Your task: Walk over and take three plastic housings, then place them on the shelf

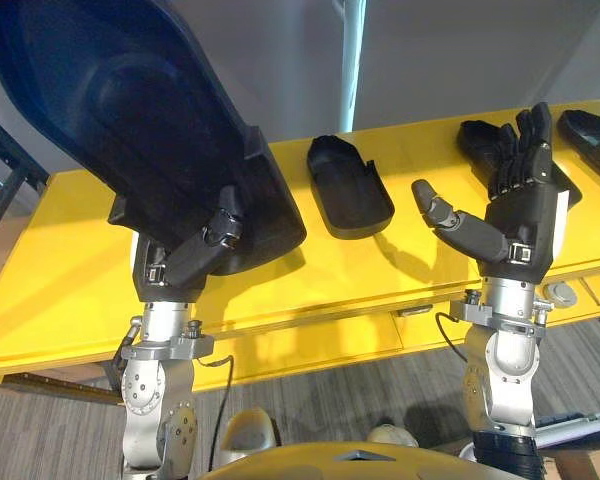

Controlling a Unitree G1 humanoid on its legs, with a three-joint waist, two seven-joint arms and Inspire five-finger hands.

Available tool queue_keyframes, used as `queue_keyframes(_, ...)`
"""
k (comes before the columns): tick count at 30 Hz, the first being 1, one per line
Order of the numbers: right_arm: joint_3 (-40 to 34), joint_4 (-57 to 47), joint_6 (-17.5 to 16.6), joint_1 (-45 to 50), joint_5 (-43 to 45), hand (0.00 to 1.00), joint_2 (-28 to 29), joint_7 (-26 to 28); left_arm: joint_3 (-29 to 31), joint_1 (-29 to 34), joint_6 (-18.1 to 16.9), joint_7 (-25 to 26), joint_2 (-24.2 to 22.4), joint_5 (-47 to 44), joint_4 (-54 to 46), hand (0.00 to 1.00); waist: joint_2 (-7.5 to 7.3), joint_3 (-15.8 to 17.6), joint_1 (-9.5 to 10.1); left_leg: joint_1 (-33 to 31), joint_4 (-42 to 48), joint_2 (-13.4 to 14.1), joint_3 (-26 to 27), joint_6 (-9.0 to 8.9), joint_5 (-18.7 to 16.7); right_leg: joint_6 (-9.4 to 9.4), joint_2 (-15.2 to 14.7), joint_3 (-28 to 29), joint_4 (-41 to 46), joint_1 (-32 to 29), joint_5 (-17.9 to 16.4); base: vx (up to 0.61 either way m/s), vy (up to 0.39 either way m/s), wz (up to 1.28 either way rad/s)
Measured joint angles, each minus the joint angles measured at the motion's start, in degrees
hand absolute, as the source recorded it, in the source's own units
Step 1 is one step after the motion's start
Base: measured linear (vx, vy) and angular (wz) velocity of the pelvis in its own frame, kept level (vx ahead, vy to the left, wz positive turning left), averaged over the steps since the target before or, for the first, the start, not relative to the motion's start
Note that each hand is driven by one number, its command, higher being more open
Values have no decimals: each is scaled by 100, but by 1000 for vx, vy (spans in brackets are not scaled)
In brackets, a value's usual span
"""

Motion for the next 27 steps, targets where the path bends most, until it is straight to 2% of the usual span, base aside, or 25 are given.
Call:
queue_keyframes(1, 90, -2, -24, -67, 90, 100, -16, -90, -4, 42, -37, 23, -6, 8, 86, 0, 26, -15, -4, -2, -37, 43, -150, 85, 182, 25, -62, 192, 32, -100, -1, -1, 253, -86)
queue_keyframes(2, 156, 2, -52, -92, 113, 100, -60, -204, -22, 42, -57, 56, -39, 29, 232, 0, 150, -88, 6, -19, -121, -8, -289, 180, 665, 139, -116, 466, 26, -237, 23, 7, 367, -78)
queue_keyframes(3, 212, 13, -56, -87, 132, 100, -21, -261, -20, 41, -78, 99, -84, 28, 335, 0, 113, -113, -23, -12, -185, -191, -249, 115, 598, 193, -233, 689, -18, -311, 52, 56, 351, -47)
queue_keyframes(4, 238, 12, -96, -89, 67, 100, 23, -342, -18, 3, -100, 157, -129, 6, 408, 0, 118, -108, -98, -8, -371, -291, -249, -124, 395, 193, -271, 945, 414, -591, 18, 81, 322, -7)
queue_keyframes(5, 241, 15, -116, -89, 17, 100, 30, -355, -13, 8, -136, 152, -103, -21, 411, 0, 102, -105, -155, 21, -461, -396, -213, -280, 230, 308, -363, 969, 448, -657, -86, 84, 340, 31)
queue_keyframes(6, 239, 119, -130, -96, -109, 100, 14, -455, -13, 16, -160, 116, -162, -48, 421, 0, 178, -50, -179, 164, -665, -426, -85, -729, -148, 638, -479, 916, 443, -604, 69, 35, 288, 32)
queue_keyframes(8, 293, 326, -123, -102, -133, 100, 69, -528, 29, 9, -184, 146, -141, -27, 420, 0, 202, -2, -138, 337, -727, -483, -27, -1047, -461, 786, -591, 849, 439, -435, 172, -12, 297, 20)
queue_keyframes(9, 352, 470, -105, -100, -197, 100, 142, -603, 123, 7, -218, 164, -106, 2, 420, 0, 138, 39, -114, 422, -667, -613, -20, -974, -562, 786, -737, 847, 443, -287, 329, -53, 284, 11)
queue_keyframes(10, 402, 502, -100, -99, -212, 100, 180, -632, 167, 4, -250, 166, -104, 18, 420, 0, 157, 44, -95, 424, -606, -636, -21, -925, -626, 739, -772, 853, 459, -241, 453, -111, 351, 7)
queue_keyframes(11, 432, 501, -99, -99, -288, 100, 239, -737, 209, -20, -331, 159, -83, 39, 413, 0, 272, 45, -55, 438, -566, -632, 16, -829, -757, 494, -772, 931, 579, -313, 778, -141, 300, 6)
queue_keyframes(12, 462, 497, -99, -100, -446, 100, 255, -882, 230, -57, -376, 139, -14, 75, 359, 0, 355, 25, 6, 436, -680, -617, 155, -699, -710, -14, -756, 958, 742, -551, 1206, -143, 304, 0)
queue_keyframes(13, 461, 493, -98, -112, -449, 100, 242, -933, 254, -58, -403, 119, 33, 100, 303, 0, 366, 12, 30, 443, -812, -627, 237, -624, -666, -321, -736, 935, 689, -644, 1455, -109, 264, -4)
queue_keyframes(14, 458, 486, -91, -202, -540, 100, 266, -1004, 414, -103, -440, 85, 136, 236, 135, 0, 466, 9, 30, 420, -1037, -570, 342, -393, -512, -570, -550, 1010, 772, -741, 1364, -75, 195, 32)
queue_keyframes(15, 453, 422, -87, -174, -663, 100, 300, -1111, 525, -299, -452, 23, 303, 265, 97, 0, 454, 0, -43, 357, -1211, -566, 225, -297, -316, -334, -144, 1170, 1419, -722, 649, -46, 151, 42)
queue_keyframes(16, 455, 400, -75, -180, -686, 100, 302, -1140, 585, -404, -456, -6, 362, 249, 89, 0, 423, -14, -35, 347, -1325, -612, 181, -292, -248, -274, 8, 1168, 1602, -723, 283, -14, 98, 43)
queue_keyframes(17, 454, 309, -2, -212, -795, 100, 303, -1173, 683, -593, -461, -20, 387, 230, 77, 0, 333, -60, 21, 335, -1499, -699, 185, -297, -145, -330, 219, 1136, 1681, -711, -116, 17, 85, 8)
queue_keyframes(18, 458, 207, 14, -214, -873, 100, 300, -1162, 721, -729, -461, 2, 370, 175, 65, 0, 298, -63, 22, 326, -1675, -827, 163, -254, 16, -364, 266, 1132, 1592, -706, -212, 14, 94, 4)
queue_keyframes(21, 346, 108, 40, -87, -865, 100, 411, -1080, 594, -829, -366, 35, 346, 156, 31, 0, 228, -43, -93, 418, -1935, -990, 82, -233, 291, -390, 259, 1306, 1236, -538, -278, 41, 68, 24)
queue_keyframes(24, 269, -19, 43, -80, -819, 100, 517, -852, 547, -642, -294, 73, 130, 153, -196, 0, 115, -58, -73, 426, -2038, -1022, 217, -289, 340, -371, 268, 1274, 519, -231, -233, 36, -40, -10)
queue_keyframes(27, 212, -192, 86, -32, -797, 100, 483, -746, 413, -516, -294, 70, 60, -37, -245, 0, 109, -58, -89, 445, -2200, -998, 244, -398, 441, -294, 312, 1200, 275, -173, -257, -23, -77, -15)
